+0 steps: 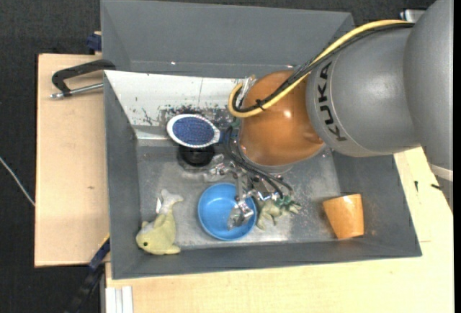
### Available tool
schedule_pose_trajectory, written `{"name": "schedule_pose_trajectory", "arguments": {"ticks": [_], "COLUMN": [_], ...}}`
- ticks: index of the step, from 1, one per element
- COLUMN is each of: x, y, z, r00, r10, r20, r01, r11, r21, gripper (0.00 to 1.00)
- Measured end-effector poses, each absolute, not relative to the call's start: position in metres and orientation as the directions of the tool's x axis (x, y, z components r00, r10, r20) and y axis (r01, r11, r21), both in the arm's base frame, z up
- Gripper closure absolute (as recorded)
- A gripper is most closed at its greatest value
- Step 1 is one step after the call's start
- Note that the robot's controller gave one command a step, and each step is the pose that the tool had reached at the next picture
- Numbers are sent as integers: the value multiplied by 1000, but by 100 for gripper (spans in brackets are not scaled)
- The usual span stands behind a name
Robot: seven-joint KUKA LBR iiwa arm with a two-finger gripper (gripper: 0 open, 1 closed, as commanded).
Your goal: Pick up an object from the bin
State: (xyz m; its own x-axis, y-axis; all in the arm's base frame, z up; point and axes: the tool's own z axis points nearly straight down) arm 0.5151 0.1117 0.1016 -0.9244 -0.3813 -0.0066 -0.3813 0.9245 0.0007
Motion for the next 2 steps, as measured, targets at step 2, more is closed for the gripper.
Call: {"name": "schedule_pose_trajectory", "arguments": {"ticks": [2], "x": [504], "y": [109], "z": [79], "r00": [-838], "r10": [-546], "r20": [-21], "r01": [-545], "r11": [838], "r21": [-7], "gripper": [0]}}
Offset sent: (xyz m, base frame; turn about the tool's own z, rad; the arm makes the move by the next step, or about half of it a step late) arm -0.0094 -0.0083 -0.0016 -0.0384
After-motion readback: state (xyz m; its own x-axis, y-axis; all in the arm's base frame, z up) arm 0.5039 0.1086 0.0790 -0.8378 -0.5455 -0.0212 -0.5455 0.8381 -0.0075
